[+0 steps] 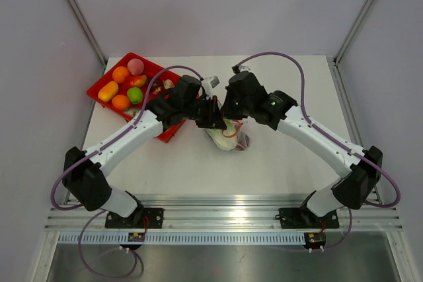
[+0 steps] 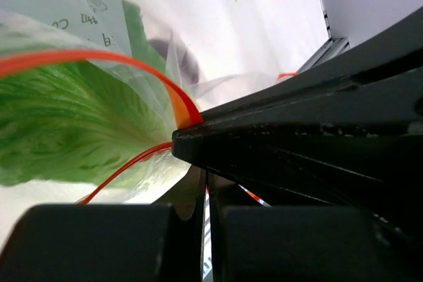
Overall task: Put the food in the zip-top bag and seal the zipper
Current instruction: Adjust the zipper food storage bag at the center of the board, then zip the zipper food storage bag at the center of the board.
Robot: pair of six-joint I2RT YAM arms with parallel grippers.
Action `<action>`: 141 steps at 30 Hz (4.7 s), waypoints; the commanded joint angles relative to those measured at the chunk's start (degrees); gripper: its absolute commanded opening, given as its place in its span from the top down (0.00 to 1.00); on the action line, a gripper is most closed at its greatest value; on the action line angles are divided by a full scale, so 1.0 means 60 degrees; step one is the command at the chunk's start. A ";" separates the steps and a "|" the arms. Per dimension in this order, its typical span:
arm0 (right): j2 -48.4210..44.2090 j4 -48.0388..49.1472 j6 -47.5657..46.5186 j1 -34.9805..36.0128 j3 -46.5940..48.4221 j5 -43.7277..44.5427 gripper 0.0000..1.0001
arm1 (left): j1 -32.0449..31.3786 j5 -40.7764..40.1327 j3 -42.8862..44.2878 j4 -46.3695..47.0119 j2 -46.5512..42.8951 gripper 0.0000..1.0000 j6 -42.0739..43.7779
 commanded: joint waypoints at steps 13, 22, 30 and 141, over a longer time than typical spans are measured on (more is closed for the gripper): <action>-0.0485 0.0377 0.0244 0.0163 -0.0335 -0.0175 1.00 | 0.0019 -0.0309 0.0239 0.0722 -0.0440 1.00 0.0145; -0.1349 -0.0018 -0.1205 0.0148 -0.0380 -0.0293 0.43 | 0.0033 -0.1040 -0.0038 0.0736 -0.0542 1.00 -0.0133; -0.3589 0.0669 -0.2158 0.0133 -0.1797 0.0264 0.21 | 0.0106 -0.1700 -0.0405 0.1147 -0.0792 1.00 -0.0792; -0.7298 0.4491 -0.5938 0.0045 -0.6414 -0.2297 0.41 | -0.1798 -0.1862 -0.1870 0.3579 -0.3356 1.00 0.3997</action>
